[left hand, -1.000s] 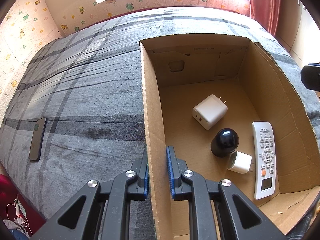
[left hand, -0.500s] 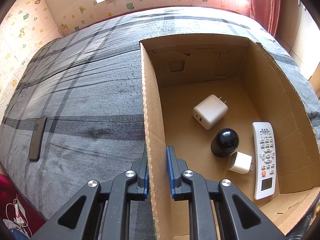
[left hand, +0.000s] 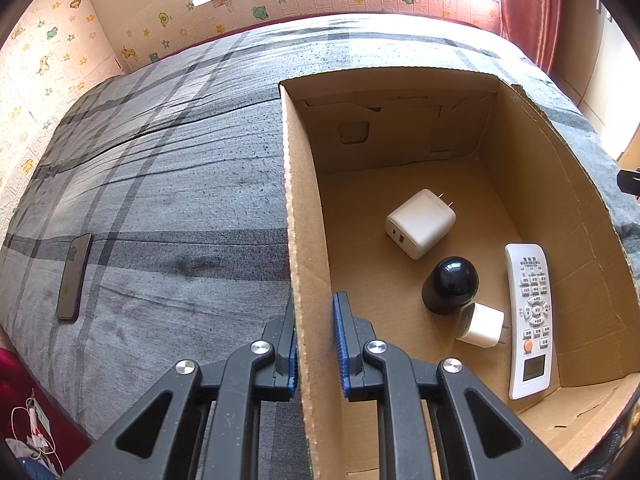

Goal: Organize rigid objects
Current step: 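Withdraw the right tool from the box toward the teal lotion bottle, then grasp the teal lotion bottle with the right tool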

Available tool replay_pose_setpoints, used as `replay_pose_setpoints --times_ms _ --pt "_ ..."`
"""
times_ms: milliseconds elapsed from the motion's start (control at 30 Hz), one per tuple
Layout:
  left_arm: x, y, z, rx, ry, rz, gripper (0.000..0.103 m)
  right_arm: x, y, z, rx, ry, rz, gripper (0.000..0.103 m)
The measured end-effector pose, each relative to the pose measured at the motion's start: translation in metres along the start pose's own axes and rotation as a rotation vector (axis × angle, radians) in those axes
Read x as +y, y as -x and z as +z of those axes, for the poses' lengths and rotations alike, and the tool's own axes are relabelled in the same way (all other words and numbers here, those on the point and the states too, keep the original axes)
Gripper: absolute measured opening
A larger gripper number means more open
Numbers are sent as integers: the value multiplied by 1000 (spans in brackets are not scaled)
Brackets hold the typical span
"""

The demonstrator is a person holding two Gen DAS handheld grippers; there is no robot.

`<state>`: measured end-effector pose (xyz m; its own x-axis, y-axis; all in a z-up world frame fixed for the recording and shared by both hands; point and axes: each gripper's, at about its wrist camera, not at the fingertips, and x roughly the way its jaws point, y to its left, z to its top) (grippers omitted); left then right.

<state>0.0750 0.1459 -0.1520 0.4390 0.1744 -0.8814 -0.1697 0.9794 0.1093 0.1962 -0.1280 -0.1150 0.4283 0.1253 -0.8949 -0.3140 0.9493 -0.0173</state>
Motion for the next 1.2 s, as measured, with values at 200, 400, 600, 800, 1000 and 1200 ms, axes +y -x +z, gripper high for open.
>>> replay_pose_setpoints --times_ms 200,400,600,800,1000,1200 --pt "-1 0 0 -2 -1 1 16 -13 -38 -5 56 -21 3 103" --pt "-3 1 0 -3 -4 7 16 -17 -74 -8 102 -25 5 103" --pt "-3 2 0 -2 -3 7 16 -18 -97 -5 129 -29 17 99" --pt "-3 3 0 -1 0 5 16 -18 -116 -5 189 -32 2 63" --pt "-1 3 0 -1 2 2 16 -17 -114 -5 170 -29 -19 28" --pt "0 2 0 -3 7 0 16 -14 -104 -8 145 -50 -24 27"
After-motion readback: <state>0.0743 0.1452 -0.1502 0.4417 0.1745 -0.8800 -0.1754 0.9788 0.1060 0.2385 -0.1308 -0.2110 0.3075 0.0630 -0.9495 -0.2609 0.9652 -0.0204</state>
